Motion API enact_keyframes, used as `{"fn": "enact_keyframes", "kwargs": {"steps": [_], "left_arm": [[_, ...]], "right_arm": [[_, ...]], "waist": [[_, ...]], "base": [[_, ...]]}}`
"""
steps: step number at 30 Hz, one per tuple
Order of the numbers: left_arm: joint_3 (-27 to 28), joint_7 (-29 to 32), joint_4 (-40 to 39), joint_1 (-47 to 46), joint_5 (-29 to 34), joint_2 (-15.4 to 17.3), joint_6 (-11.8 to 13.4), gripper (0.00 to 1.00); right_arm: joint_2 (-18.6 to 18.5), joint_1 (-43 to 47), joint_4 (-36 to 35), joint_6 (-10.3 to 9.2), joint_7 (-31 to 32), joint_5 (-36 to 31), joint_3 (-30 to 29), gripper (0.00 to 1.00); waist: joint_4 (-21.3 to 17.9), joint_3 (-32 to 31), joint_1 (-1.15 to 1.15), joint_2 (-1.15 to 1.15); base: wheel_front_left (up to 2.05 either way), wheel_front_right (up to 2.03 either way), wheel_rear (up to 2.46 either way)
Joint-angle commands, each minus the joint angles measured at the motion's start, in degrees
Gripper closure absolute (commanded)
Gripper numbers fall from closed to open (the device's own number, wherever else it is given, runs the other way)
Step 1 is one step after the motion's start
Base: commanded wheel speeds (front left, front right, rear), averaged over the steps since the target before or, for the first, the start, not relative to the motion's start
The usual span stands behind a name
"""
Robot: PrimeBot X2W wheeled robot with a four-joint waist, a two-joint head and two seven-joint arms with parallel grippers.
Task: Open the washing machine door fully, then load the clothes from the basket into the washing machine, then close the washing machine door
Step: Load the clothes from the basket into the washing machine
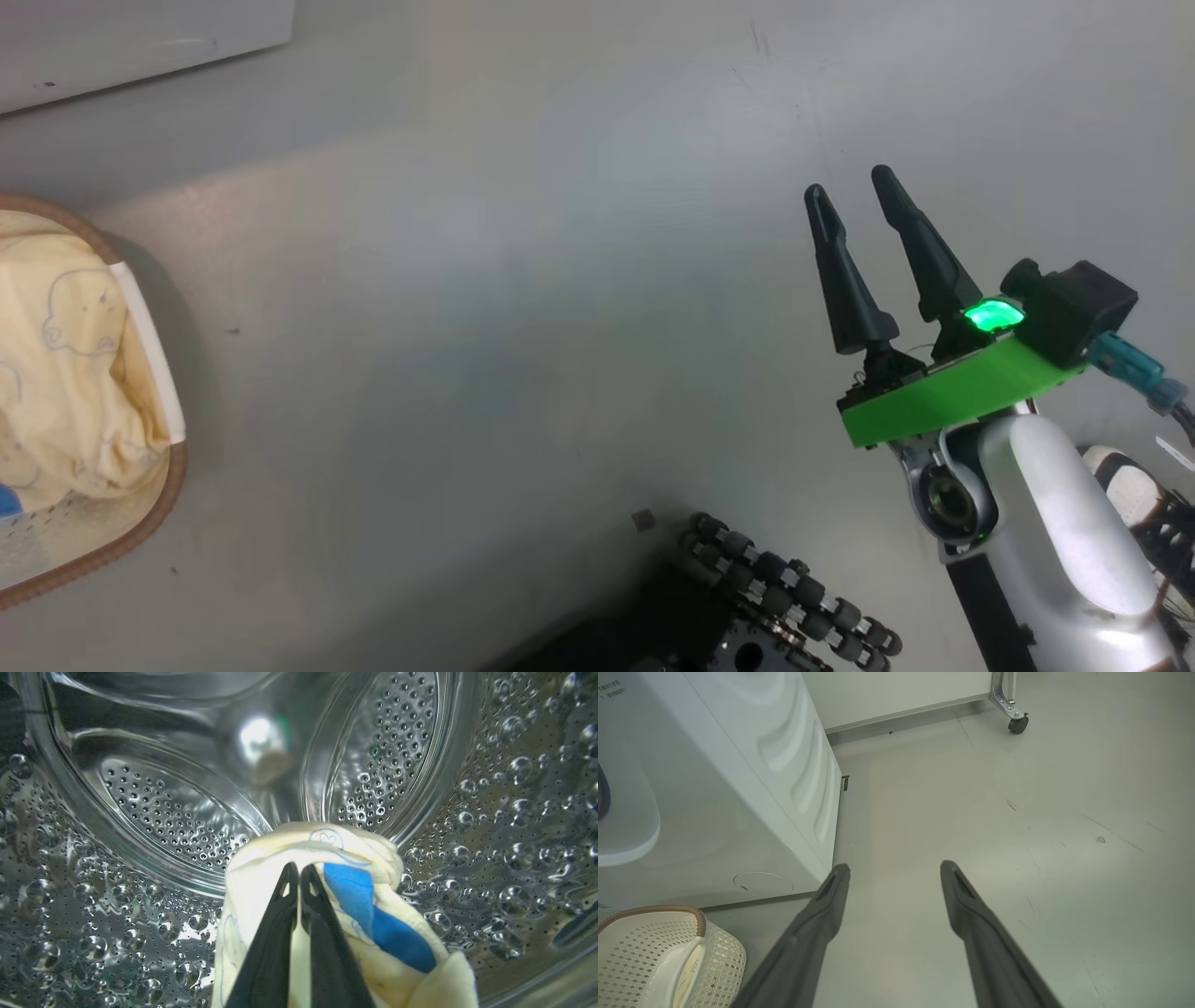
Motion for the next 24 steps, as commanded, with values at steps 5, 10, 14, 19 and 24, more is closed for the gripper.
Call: {"fn": "enact_keyframes", "kwargs": {"steps": [5, 10, 14, 19, 24], "left_arm": [[-2.6, -2.3, 3.1, -4.8, 0.2, 4.2, 0.0, 1.00], [-5.1, -4.2, 6.9, -6.9, -0.3, 4.2, 0.0, 1.00], [-6.8, -6.1, 9.3, -7.9, -1.0, 3.7, 0.0, 0.18], [-8.8, -7.7, 12.1, -8.0, -2.4, 2.6, 0.0, 0.00], [-10.6, -9.5, 14.1, -7.0, -4.4, 1.5, 0.0, 0.00]], "right_arm": [[-0.2, 0.7, -1.7, 0.00, -0.4, 1.0, 1.3, 0.00], [-0.2, 0.9, -1.6, 0.00, -0.4, 1.1, 1.5, 0.00], [-0.2, 0.9, -1.4, 0.00, -0.4, 0.9, 1.3, 0.00], [-0.2, 0.7, -1.2, 0.00, -0.4, 0.3, 0.8, 0.00], [-0.2, 0.5, -1.0, 0.00, -0.4, -0.9, 0.0, 0.00]], "waist": [[-1.2, 0.9, -0.01, 0.00], [-1.3, 0.9, -0.01, 0.00], [-0.9, 0.7, -0.01, 0.00], [0.1, -0.2, -0.01, 0.00], [1.6, -1.4, -0.01, 0.00]], "base": [[0.00, 0.00, 0.00], [0.00, 0.00, 0.00], [0.00, 0.00, 0.00], [0.00, 0.00, 0.00], [0.00, 0.00, 0.00]]}}
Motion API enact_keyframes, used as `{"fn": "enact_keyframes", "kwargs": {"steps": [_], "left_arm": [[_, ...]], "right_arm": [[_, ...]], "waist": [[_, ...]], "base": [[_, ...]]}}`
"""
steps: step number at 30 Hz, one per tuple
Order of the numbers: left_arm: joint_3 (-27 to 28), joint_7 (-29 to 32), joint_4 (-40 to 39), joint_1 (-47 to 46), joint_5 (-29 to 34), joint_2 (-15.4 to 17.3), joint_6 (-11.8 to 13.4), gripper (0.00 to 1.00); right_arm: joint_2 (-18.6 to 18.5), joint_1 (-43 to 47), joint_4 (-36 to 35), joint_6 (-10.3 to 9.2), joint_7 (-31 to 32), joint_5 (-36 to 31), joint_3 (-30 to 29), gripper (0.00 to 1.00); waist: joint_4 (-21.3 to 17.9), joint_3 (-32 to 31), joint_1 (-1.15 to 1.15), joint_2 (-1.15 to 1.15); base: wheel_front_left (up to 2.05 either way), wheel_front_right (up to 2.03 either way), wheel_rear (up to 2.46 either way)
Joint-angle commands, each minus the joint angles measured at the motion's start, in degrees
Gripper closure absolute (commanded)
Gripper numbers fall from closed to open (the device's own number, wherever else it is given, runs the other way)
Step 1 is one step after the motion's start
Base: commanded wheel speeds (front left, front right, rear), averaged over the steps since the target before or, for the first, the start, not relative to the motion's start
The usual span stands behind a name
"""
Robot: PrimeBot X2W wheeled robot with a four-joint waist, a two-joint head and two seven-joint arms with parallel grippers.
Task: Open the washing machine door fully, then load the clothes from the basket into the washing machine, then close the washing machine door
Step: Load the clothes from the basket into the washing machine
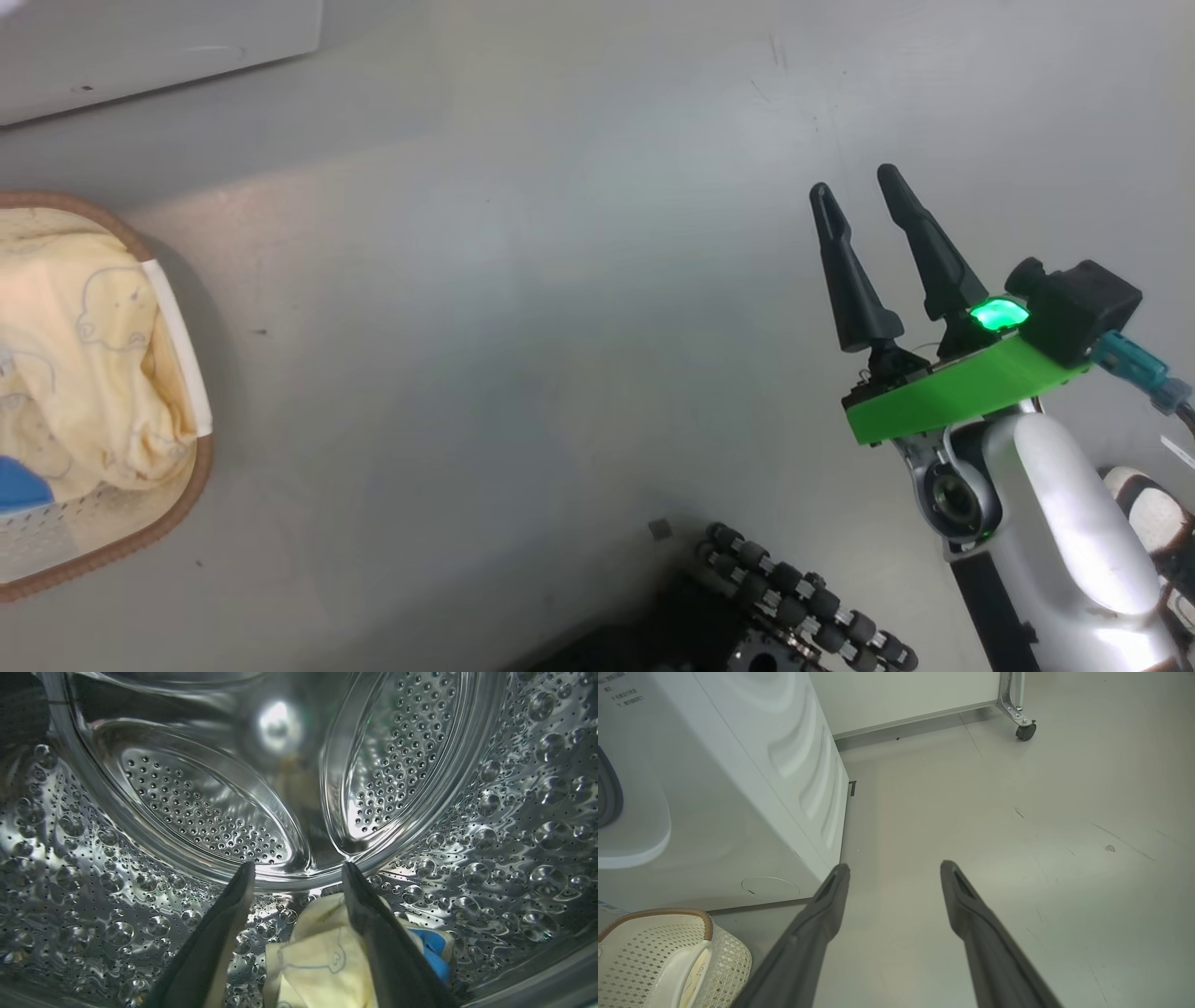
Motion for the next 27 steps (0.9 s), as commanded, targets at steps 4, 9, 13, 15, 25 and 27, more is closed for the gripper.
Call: {"fn": "enact_keyframes", "kwargs": {"steps": [4, 9, 13, 15, 25, 27], "left_arm": [[-0.8, -2.0, -0.1, 1.2, -2.3, 1.2, 0.0, 0.00], [-1.3, -3.0, 0.2, 4.3, -4.5, -0.1, 0.0, 0.00], [-1.4, -3.5, 0.0, 8.5, -7.7, -1.8, 0.0, 0.00], [-1.8, -3.6, -0.7, 10.6, -8.7, -2.1, 0.0, 0.00], [2.8, -3.8, -11.2, 25.5, -10.5, -2.3, 1.1, 0.00], [3.9, -3.8, -13.4, 29.1, -10.7, -2.7, 1.4, 0.00]], "right_arm": [[-0.3, 0.2, -1.0, 0.00, -0.4, -1.3, -0.5, 0.00], [-0.3, 0.0, -0.7, 0.00, -0.4, -2.6, -1.6, 0.00], [-0.3, 0.0, -0.5, 0.00, -0.4, -4.2, -2.6, 0.00], [-0.3, 0.1, -0.5, 0.00, -0.4, -5.0, -3.0, 0.00], [-0.3, 1.8, 1.0, 0.00, -0.4, -8.0, -5.3, 0.00], [-0.3, 2.5, 1.3, 0.00, -0.4, -8.5, -5.7, 0.00]], "waist": [[2.1, -1.8, 0.01, 0.00], [3.8, -3.6, 0.01, 0.00], [5.7, -6.2, 0.01, 0.00], [6.6, -7.6, 0.01, 0.00], [9.9, -16.1, 0.01, 0.00], [10.5, -17.9, 0.01, 0.00]], "base": [[0.00, 0.00, 0.00], [0.00, 0.00, 0.00], [0.00, 0.00, 0.00], [0.00, 0.00, 0.00], [0.00, 0.00, 0.00], [0.00, 0.00, 0.00]]}}
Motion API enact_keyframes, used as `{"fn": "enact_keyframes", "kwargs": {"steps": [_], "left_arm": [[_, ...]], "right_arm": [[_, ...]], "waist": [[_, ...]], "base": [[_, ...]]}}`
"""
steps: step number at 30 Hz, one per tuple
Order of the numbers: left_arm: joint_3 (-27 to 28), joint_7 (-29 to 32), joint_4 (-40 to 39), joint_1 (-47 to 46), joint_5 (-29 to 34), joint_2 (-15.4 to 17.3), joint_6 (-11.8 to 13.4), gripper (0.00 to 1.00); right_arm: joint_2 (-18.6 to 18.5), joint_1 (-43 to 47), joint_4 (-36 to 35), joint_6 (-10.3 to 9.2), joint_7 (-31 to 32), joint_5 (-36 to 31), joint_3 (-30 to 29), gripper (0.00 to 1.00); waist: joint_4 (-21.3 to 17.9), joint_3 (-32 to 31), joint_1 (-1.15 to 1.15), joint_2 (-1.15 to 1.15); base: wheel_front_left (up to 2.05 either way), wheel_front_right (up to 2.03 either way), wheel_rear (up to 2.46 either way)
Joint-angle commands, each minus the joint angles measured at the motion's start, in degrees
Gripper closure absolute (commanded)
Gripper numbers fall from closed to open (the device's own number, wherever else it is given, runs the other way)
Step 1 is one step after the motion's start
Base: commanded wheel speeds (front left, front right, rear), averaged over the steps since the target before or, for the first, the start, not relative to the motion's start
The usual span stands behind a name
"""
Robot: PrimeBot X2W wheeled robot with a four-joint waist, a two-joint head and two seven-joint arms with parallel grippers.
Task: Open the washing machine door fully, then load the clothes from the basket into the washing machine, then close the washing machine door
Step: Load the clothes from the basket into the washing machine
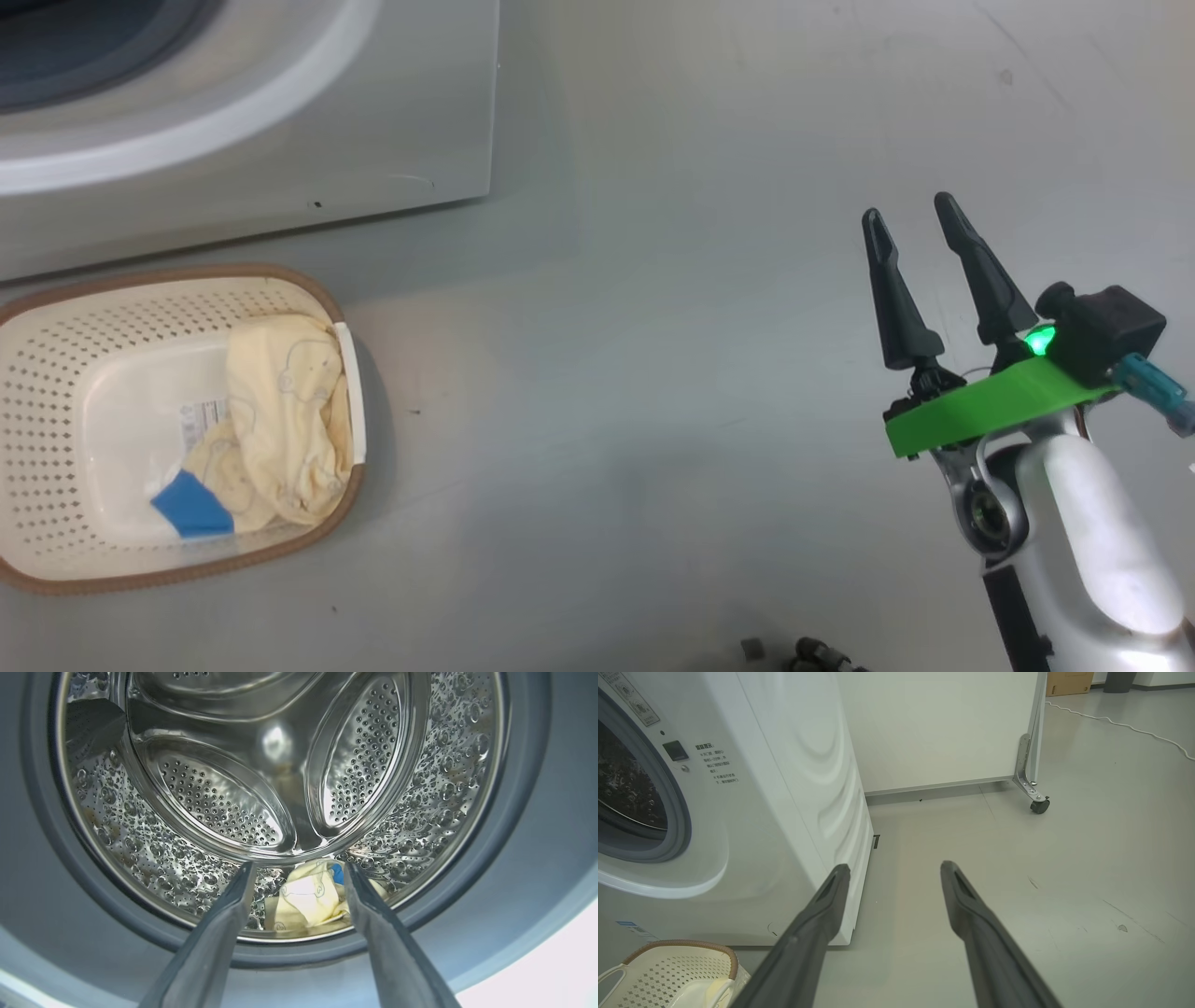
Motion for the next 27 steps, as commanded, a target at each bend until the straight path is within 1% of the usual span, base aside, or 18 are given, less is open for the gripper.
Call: {"fn": "enact_keyframes", "kwargs": {"steps": [1, 5, 11, 13, 14, 18, 22, 23, 27], "left_arm": [[2.4, -0.6, -2.4, 0.6, -0.6, 2.4, 0.6, 0.00], [5.4, -0.6, -7.6, 8.0, -0.8, 1.5, 2.1, 0.00], [10.1, -0.6, -15.5, 20.4, -0.8, -0.9, 3.9, 0.00], [10.7, -0.6, -18.0, 24.4, 1.0, -1.2, 5.1, 0.00], [11.2, -0.6, -20.3, 28.2, 2.2, -2.1, 6.1, 0.00], [12.4, -0.6, -24.1, 34.6, 3.4, -4.7, 7.5, 0.00], [13.6, -0.6, -27.4, 40.3, 3.3, -7.7, 8.2, 0.00], [13.6, -0.6, -27.4, 40.3, 3.3, -7.7, 8.2, 0.00], [14.8, -0.6, -30.4, 45.8, 3.5, -10.9, 8.6, 0.00]], "right_arm": [[-0.3, 1.1, -1.3, 0.00, -0.4, -0.6, 0.4, 0.00], [-0.3, 2.6, -0.8, 0.00, -0.4, -1.6, -0.8, 0.00], [-0.3, 4.9, 0.0, 0.00, -0.4, -3.3, -2.3, 0.00], [-0.3, 5.7, 0.2, 0.00, -0.4, -3.7, -2.7, 0.00], [-0.3, 6.4, 0.5, 0.00, -0.4, -4.1, -2.9, 0.00], [-0.3, 7.7, 1.0, 0.00, -0.4, -4.9, -2.7, 0.00], [-0.3, 9.0, 1.3, 0.00, -0.4, -5.5, -2.7, 0.00], [-0.3, 9.0, 1.3, 0.00, -0.4, -5.5, -2.7, 0.00], [-0.3, 10.2, 1.4, 0.00, -0.4, -5.8, -2.4, 0.00]], "waist": [[1.6, -3.1, 0.01, 0.00], [2.9, -6.8, 0.01, 0.00], [5.4, -12.9, 0.01, 0.00], [6.2, -15.0, 0.01, 0.00], [6.9, -16.7, 0.01, 0.00], [8.3, -20.0, 0.01, 0.00], [9.6, -22.6, 0.01, 0.00], [9.6, -22.6, 0.01, 0.00], [10.6, -24.3, 0.01, 0.00]], "base": [[0.00, 0.00, 0.00], [0.00, 0.00, 0.00], [0.00, 0.00, 0.00], [0.00, 0.00, 0.00], [0.00, 0.00, 0.00], [0.00, 0.00, 0.00], [0.00, 0.00, 0.00], [0.00, 0.00, 0.00], [0.00, 0.00, 0.00]]}}
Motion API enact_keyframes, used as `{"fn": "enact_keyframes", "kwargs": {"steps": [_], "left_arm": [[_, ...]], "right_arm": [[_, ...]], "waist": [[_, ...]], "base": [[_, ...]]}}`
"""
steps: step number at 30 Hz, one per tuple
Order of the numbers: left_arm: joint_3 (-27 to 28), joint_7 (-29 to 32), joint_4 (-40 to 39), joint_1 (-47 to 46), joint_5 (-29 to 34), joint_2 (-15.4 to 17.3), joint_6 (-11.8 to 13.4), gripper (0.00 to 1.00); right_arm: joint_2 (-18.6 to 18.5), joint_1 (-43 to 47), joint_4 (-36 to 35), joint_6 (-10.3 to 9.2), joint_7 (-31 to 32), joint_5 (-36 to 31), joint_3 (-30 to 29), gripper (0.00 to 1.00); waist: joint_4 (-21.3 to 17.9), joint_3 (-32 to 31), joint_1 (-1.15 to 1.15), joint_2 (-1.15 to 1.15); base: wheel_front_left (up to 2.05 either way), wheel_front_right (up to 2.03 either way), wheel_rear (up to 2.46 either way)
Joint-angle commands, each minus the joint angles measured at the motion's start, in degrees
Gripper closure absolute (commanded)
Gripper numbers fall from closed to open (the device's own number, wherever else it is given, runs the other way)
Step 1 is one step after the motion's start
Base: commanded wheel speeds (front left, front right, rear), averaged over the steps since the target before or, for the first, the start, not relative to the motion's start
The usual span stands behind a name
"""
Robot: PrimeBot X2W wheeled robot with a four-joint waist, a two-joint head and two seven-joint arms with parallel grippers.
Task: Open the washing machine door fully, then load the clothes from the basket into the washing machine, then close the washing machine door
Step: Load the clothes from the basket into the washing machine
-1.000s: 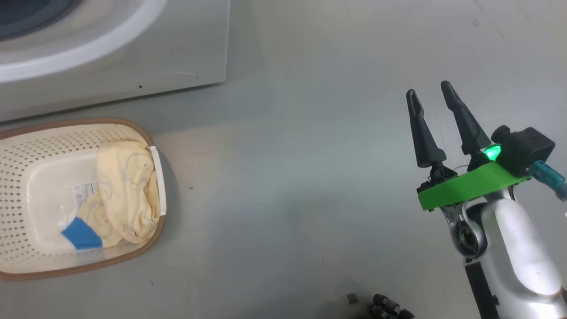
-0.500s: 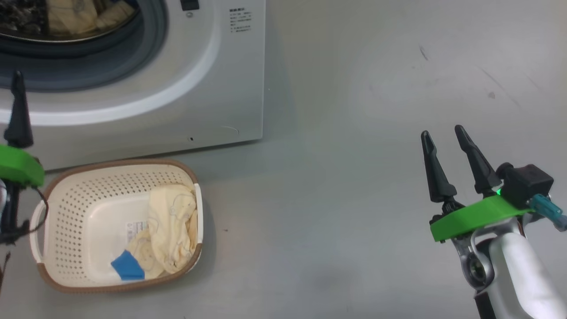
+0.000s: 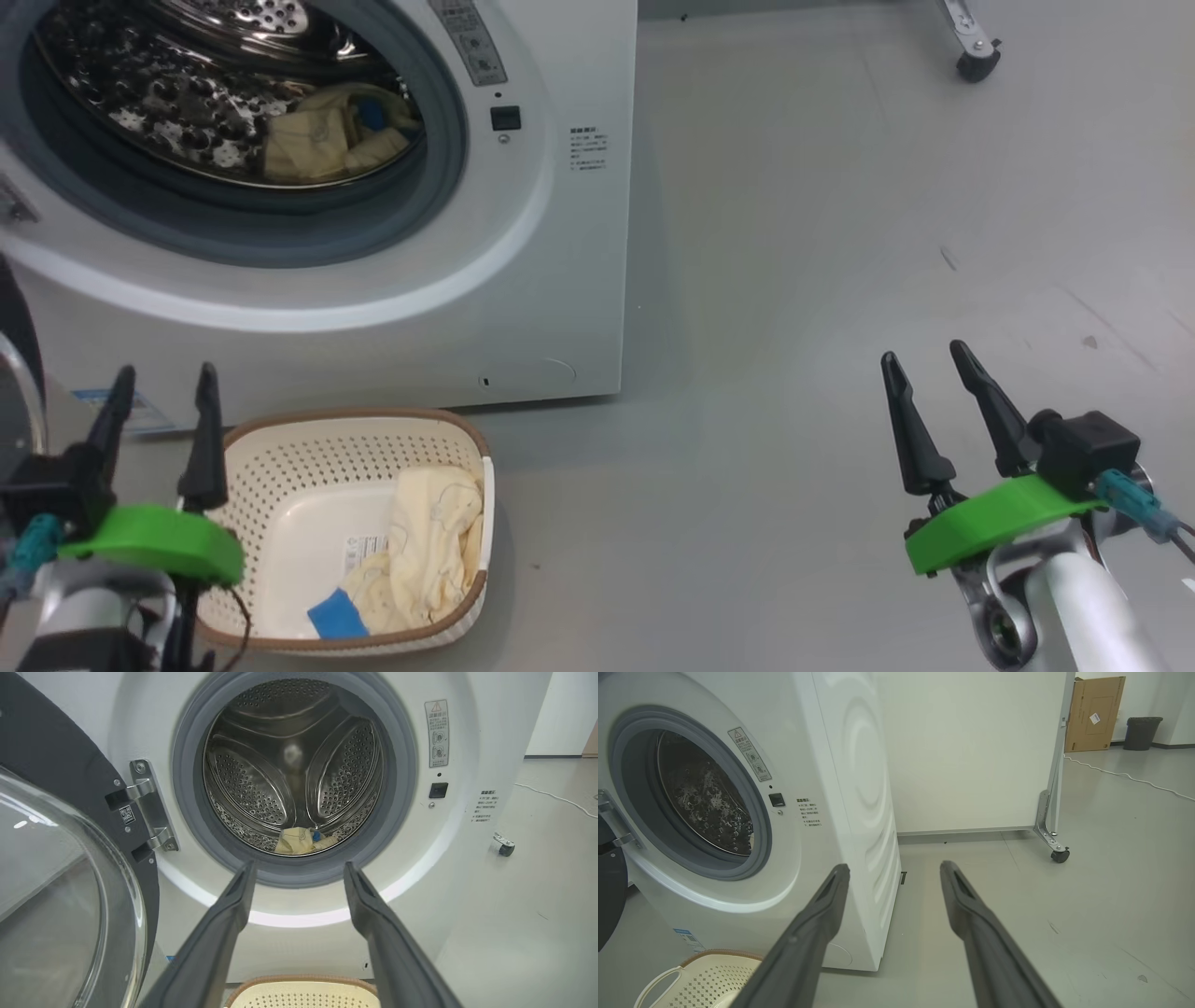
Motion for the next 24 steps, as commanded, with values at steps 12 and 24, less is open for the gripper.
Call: {"fn": "enact_keyframes", "kwargs": {"steps": [12, 24], "left_arm": [[5.1, -0.6, -7.3, 8.2, 3.1, -6.3, -0.6, 0.00], [8.4, -0.6, -9.4, 11.9, 6.4, -11.4, -2.5, 0.00]], "right_arm": [[-0.3, 1.2, -1.6, 0.00, -0.4, -0.5, 1.4, 0.00], [-0.3, 2.0, -1.6, 0.00, -0.4, 0.8, 2.5, 0.00]], "waist": [[2.3, -3.8, 0.01, -0.01], [1.1, -4.6, 0.01, -0.01]], "base": [[0.00, 0.00, 0.00], [0.00, 0.00, 0.00]]}}
